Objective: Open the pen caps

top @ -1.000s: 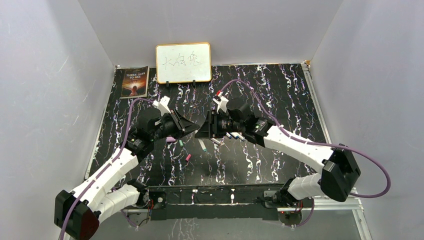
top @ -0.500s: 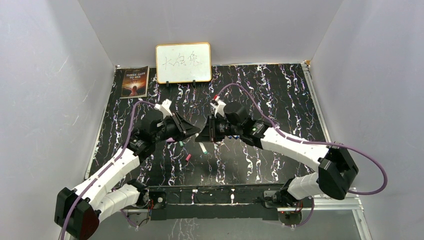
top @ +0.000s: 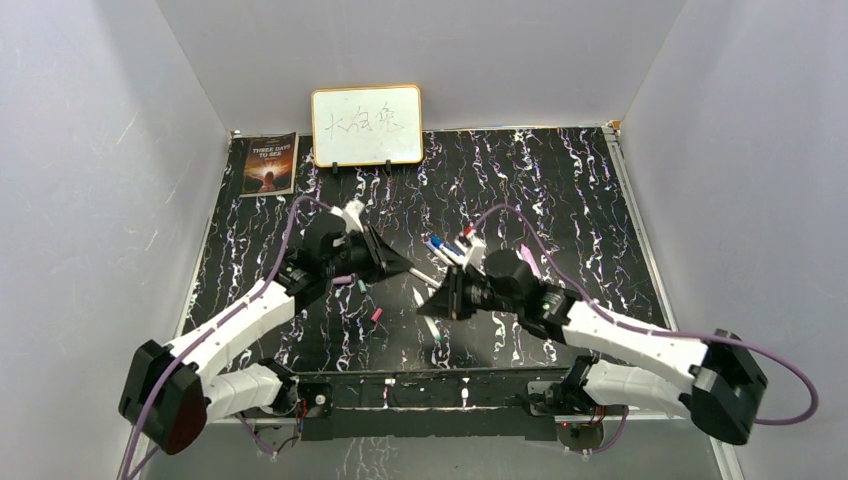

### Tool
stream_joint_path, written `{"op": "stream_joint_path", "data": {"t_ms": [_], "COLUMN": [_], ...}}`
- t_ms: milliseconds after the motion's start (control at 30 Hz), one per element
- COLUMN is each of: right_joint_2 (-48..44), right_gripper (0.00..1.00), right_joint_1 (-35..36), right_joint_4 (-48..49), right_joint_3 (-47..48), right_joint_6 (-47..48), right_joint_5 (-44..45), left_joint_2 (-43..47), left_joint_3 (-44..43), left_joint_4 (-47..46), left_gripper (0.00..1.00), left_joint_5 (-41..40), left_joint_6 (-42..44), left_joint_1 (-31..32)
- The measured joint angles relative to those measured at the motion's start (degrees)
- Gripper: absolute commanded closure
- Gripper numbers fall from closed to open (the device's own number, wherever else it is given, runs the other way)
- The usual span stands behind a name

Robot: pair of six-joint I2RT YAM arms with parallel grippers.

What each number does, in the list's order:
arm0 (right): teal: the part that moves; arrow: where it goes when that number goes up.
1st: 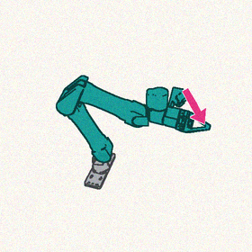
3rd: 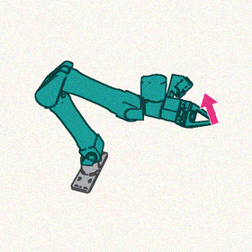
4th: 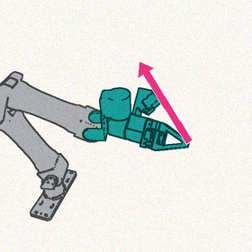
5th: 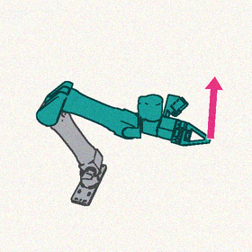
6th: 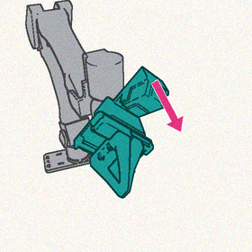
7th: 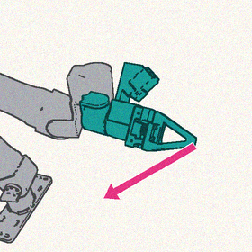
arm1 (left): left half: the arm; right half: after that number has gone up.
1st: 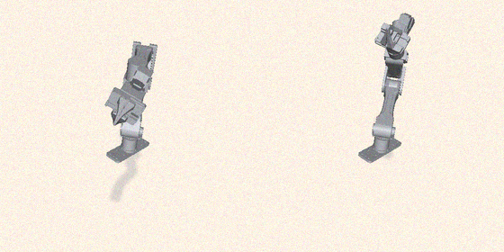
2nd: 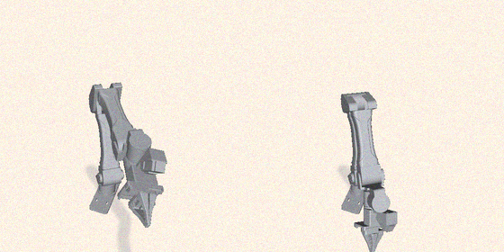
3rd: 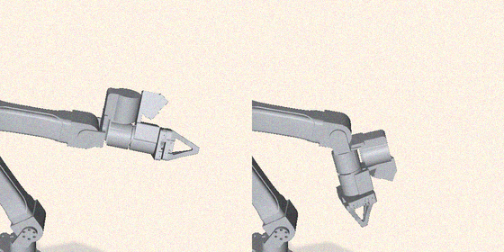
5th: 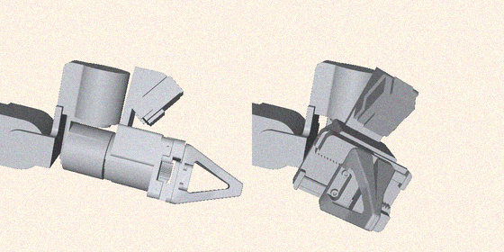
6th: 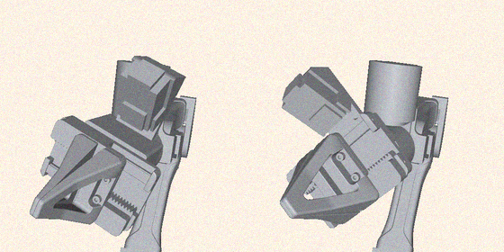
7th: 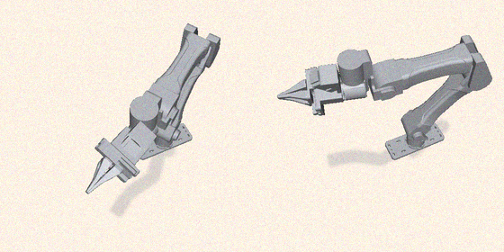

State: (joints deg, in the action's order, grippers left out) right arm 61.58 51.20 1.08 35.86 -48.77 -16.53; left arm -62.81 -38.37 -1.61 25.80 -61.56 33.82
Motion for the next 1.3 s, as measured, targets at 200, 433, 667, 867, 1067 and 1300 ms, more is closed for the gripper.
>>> {"op": "stream_joint_path", "data": {"t_ms": [200, 433, 667, 867, 1067, 1300], "right_joint_2": [-9.99, -11.26, 3.13, 13.44, 19.21, 27.93], "right_gripper": [1.00, 1.00, 1.00, 1.00, 1.00, 1.00], "right_joint_1": [2.47, 2.43, 1.55, -8.39, -23.23, -28.06], "right_joint_4": [-9.14, -17.29, -32.52, -37.77, -37.42, -34.49], "right_joint_3": [-5.01, -3.43, 12.44, 17.27, 17.22, 17.86], "right_joint_6": [-1.95, -0.68, 7.23, 14.60, 20.98, 24.81], "right_joint_5": [-3.74, 0.37, 17.05, 27.04, 28.59, 26.21], "left_joint_2": [-4.92, -7.04, -3.13, 3.56, 5.95, 6.16], "left_joint_3": [-4.04, -7.65, -7.91, -6.67, -5.57, -5.44], "left_joint_4": [-2.67, -2.05, 3.98, 8.35, 11.15, 12.68], "left_gripper": [1.00, 1.00, 1.00, 1.00, 1.00, 1.00], "left_joint_5": [-11.23, -13.90, -14.56, -14.95, -15.28, -15.30], "left_joint_6": [1.97, 4.22, 6.71, 8.00, 8.57, 8.90], "left_joint_1": [-5.38, -6.99, -7.04, -7.04, -7.04, -7.04]}}
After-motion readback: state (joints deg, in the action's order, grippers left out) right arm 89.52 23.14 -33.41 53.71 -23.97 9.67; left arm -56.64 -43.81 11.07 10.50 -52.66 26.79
